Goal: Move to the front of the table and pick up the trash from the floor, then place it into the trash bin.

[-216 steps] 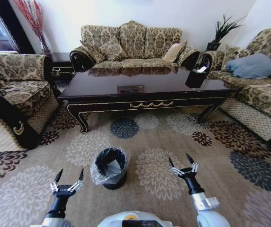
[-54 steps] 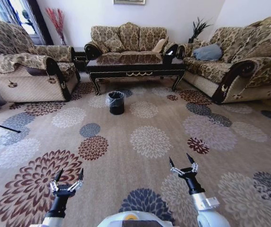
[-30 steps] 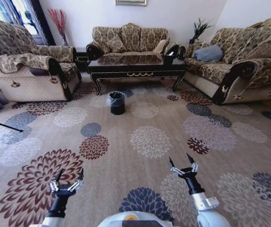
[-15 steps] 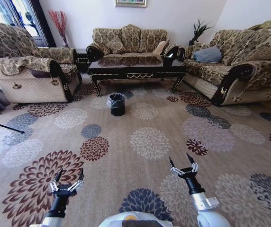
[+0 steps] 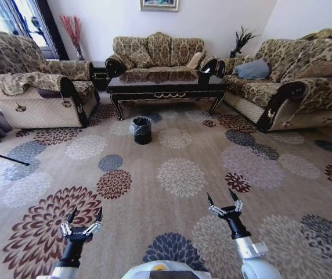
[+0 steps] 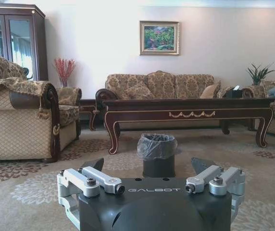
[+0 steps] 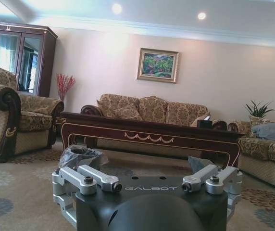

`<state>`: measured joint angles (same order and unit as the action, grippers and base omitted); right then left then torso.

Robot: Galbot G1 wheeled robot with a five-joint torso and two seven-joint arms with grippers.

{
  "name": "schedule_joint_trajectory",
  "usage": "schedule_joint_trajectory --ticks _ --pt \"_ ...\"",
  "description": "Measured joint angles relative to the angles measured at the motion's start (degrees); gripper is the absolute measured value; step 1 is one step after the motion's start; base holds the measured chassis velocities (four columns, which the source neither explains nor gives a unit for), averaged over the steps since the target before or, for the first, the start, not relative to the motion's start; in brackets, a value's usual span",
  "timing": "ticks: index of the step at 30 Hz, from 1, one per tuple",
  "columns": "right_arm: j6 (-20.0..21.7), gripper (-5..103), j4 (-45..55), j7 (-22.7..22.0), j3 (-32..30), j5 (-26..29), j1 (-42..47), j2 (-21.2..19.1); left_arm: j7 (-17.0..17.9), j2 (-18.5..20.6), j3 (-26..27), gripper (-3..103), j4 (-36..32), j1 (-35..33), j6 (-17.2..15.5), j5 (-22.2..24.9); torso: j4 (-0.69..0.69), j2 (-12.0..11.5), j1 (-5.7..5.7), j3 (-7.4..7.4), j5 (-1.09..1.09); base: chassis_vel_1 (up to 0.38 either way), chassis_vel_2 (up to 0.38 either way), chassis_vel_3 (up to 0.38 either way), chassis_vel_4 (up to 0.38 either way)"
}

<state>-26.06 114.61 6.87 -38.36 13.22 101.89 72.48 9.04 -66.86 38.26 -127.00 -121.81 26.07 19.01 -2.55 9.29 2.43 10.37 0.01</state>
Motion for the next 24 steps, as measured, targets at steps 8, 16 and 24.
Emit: schedule_joint_trajectory --ticks 8,16,24 --pt "0.00 100 0.00 0.00 0.00 0.00 0.00 0.00 0.00 0.00 0.01 100 0.00 0.00 0.00 0.00 0.00 1.44 0.46 0.95 0.00 0.000 0.000 0.000 0.000" --pt "0.00 100 0.00 0.00 0.00 0.00 0.00 0.00 0.00 0.00 0.00 100 0.00 0.00 0.00 0.00 0.00 2.65 0.77 1.85 -0.02 0.000 0.000 0.000 0.000" --pt "0.00 100 0.00 0.00 0.00 0.00 0.00 0.00 0.00 0.00 0.00 100 0.00 0.00 0.00 0.00 0.00 4.58 1.22 3.34 -0.02 0.000 0.000 0.000 0.000"
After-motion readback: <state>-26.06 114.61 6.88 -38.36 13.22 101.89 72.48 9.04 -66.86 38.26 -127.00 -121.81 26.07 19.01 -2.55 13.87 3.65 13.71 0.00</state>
